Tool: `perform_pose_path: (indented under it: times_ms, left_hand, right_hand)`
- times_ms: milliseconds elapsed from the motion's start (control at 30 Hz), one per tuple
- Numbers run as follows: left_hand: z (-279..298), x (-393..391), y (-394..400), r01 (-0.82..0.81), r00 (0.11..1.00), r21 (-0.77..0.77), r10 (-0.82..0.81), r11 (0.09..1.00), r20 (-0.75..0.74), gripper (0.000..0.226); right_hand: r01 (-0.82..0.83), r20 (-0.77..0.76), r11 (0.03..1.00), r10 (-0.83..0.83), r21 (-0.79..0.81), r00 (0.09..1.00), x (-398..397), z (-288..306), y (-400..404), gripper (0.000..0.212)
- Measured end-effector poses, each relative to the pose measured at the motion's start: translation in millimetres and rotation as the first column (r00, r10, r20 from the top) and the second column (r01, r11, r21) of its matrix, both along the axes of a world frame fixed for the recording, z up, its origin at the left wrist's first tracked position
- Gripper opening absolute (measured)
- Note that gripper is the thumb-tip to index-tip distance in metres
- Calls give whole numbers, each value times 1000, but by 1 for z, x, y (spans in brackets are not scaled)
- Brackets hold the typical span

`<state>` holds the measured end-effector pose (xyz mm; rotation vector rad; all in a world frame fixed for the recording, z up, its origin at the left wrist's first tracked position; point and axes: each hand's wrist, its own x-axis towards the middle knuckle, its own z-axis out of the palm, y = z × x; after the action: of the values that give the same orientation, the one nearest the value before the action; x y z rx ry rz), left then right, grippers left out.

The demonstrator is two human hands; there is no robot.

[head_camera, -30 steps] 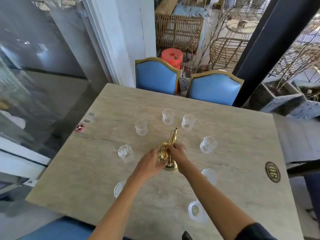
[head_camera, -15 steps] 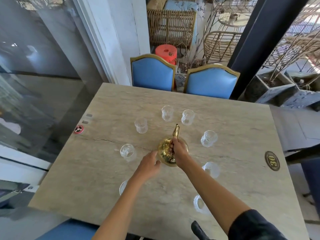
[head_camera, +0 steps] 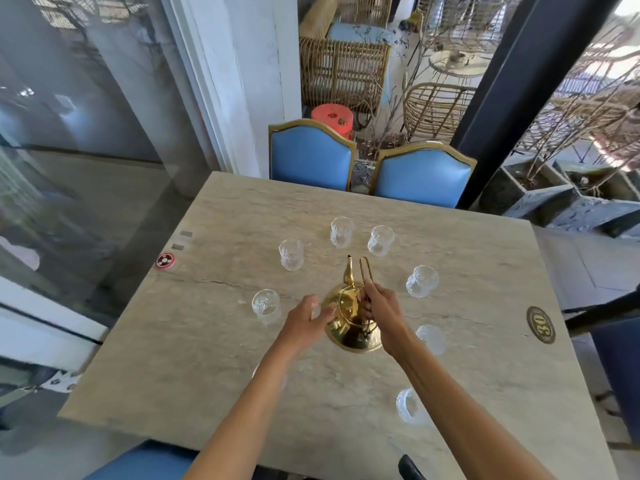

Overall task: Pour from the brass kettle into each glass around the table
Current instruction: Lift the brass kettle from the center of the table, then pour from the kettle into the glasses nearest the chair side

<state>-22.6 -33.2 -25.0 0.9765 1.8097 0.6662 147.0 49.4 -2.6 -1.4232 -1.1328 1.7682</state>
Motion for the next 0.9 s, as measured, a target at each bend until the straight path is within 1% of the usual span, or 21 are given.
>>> perform_pose_path:
  times_ms: [100, 233, 367, 433, 533, 600, 633, 767, 900]
  left_hand:
    - [3, 3, -1, 12, 999, 14, -13, 1000, 33, 92]
    - [5, 18, -12, 53, 991, -66, -44, 996, 129, 115]
    - [-2, 41, -38, 70, 941, -90, -36, 993, 335, 126]
    - [-6, 53, -49, 82, 907, -85, -39, 993, 420, 123]
    - [-10, 71, -61, 157, 857, -86, -93, 984, 507, 101]
    - [-15, 83, -70, 210, 834, -95, -128, 973, 536, 90]
    - [-17, 90, -76, 227, 829, -108, -133, 968, 544, 89]
    - [-30, 121, -96, 261, 815, -183, -114, 948, 568, 104]
    - [-36, 160, -110, 243, 799, -255, -43, 936, 600, 110]
  right_hand:
    - [-56, 41, 997, 54, 44, 998, 11, 34, -24, 40]
    - [-67, 65, 994, 62, 84, 996, 30, 65, -61, 45]
    - [-17, 58, 997, 13, 79, 998, 52, 81, -101, 47]
    - [8, 85, 998, -13, 64, 996, 62, 85, -120, 46]
    - [27, 121, 998, -34, 60, 992, 78, 88, -145, 47]
    - [52, 128, 997, -59, 55, 990, 90, 86, -160, 48]
    - [69, 134, 996, -75, 50, 988, 98, 85, -167, 49]
    - [119, 170, 992, -125, 43, 978, 129, 75, -190, 49]
    - [145, 218, 989, -145, 18, 965, 162, 66, -206, 50]
